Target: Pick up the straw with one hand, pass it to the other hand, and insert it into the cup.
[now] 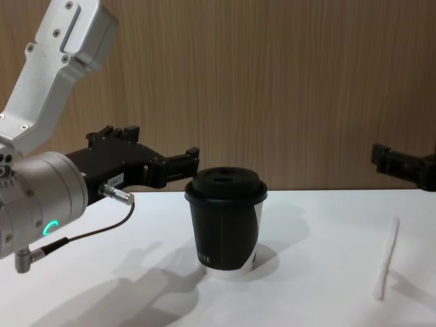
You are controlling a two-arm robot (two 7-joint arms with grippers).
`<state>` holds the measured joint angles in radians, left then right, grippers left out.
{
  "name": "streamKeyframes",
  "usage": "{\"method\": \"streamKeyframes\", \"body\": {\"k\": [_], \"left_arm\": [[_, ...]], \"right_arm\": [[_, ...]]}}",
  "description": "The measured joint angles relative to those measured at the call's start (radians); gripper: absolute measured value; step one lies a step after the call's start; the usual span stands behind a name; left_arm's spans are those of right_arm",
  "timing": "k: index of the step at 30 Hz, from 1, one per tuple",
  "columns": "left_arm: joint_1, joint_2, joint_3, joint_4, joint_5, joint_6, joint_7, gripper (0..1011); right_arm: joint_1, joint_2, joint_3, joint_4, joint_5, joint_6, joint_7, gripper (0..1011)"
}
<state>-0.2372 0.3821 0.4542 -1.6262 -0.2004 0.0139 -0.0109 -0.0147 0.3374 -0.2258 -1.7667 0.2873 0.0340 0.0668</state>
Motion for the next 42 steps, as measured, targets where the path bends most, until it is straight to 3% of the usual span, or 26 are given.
{"method": "streamKeyframes", "body": {"k": [17,27,42], "left_arm": [[0.000,0.000,0.000,0.000,0.000,0.000,0.000,1002],[0.000,0.000,0.000,0.000,0.000,0.000,0.000,1002],[0.000,0.000,0.000,0.000,0.000,0.000,0.000,1003]], "right_arm": [[0.001,-0.001,-0.001,-0.002,-0.005,0.007,-0.001,1001],[0.006,-0.006,-0.012,-0.026,-0.033,0.069,-0.023,1001],[0.004,-0.028,-0.028,-0.045,-0.061,0.205,-0.057,1001]]}}
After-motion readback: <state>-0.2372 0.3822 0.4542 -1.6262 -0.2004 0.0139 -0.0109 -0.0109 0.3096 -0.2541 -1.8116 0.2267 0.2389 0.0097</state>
